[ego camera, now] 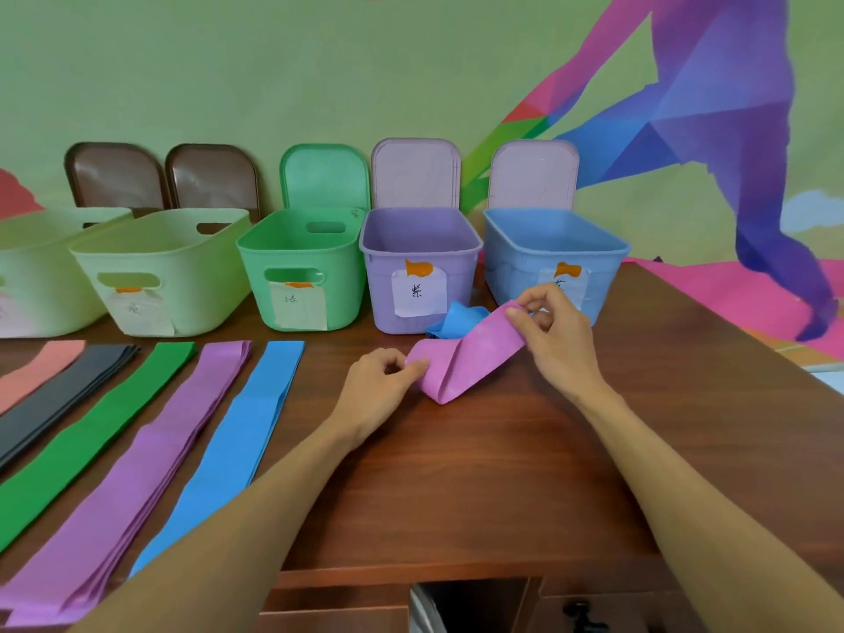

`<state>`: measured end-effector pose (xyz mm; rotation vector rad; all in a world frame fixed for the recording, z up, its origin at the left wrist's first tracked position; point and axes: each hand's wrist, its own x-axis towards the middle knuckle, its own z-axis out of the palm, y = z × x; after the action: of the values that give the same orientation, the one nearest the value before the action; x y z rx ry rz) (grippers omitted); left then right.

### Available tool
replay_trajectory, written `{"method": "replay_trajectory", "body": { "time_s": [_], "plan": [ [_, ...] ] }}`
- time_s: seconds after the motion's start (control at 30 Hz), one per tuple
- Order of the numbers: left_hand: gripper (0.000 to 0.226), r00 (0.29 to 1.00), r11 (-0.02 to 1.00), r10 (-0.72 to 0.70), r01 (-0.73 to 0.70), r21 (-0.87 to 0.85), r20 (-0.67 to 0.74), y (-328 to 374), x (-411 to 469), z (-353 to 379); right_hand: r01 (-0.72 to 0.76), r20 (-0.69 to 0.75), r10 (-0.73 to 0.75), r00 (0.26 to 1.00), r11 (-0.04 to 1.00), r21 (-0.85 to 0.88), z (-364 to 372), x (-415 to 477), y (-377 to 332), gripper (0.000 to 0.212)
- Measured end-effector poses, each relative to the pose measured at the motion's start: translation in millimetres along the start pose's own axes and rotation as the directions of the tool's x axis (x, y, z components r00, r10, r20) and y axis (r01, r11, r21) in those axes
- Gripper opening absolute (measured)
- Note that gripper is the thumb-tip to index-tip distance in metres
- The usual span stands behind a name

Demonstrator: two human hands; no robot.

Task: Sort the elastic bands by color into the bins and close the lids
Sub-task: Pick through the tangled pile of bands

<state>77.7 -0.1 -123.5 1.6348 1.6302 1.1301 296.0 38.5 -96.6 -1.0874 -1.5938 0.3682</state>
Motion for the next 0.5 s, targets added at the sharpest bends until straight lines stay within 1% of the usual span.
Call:
{"method": "replay_trajectory", "body": {
  "time_s": [0.07,0.1,0.17,0.23,0.3,0.37,0.43,0.5],
  "plan": [
    [0.024,0.999,0.999,-0.047,0.047,-0.001,0.007,0,4,1,0.045,-0.018,-0.044,0.999,0.998,0.045,0,5,-15,0.017],
    [0.021,0.996,0.995,-0.089,0.089,-0.045,0.012,0,7,1,0.074,-0.013,-0.073,0.997,0.996,0.053,-1,7,-23,0.015],
    [0.028,0.985,0.974,-0.168,0.170,-0.150,0.029,4,10,-1,0.128,0.010,-0.129,0.992,0.990,0.051,-1,14,-39,0.012],
    [0.039,0.986,0.974,-0.167,0.167,-0.153,0.016,11,10,-5,0.170,0.025,-0.172,0.985,0.983,0.067,-1,20,-52,0.013],
    [0.043,0.996,0.988,-0.083,0.078,-0.132,-0.034,23,7,-12,0.187,0.028,-0.190,0.981,0.978,0.091,0,27,-62,0.014],
    [0.045,0.996,0.992,0.055,-0.062,-0.107,-0.068,36,3,-20,0.198,0.029,-0.202,0.979,0.974,0.108,2,33,-73,0.014],
    [0.045,0.984,0.979,0.176,-0.177,-0.100,-0.024,50,1,-28,0.212,0.025,-0.217,0.976,0.967,0.141,5,39,-87,0.014],
    [0.044,0.965,0.961,0.251,-0.238,-0.141,0.078,65,-3,-33,0.216,0.011,-0.223,0.975,0.956,0.200,7,45,-100,0.012]
  ]
}}
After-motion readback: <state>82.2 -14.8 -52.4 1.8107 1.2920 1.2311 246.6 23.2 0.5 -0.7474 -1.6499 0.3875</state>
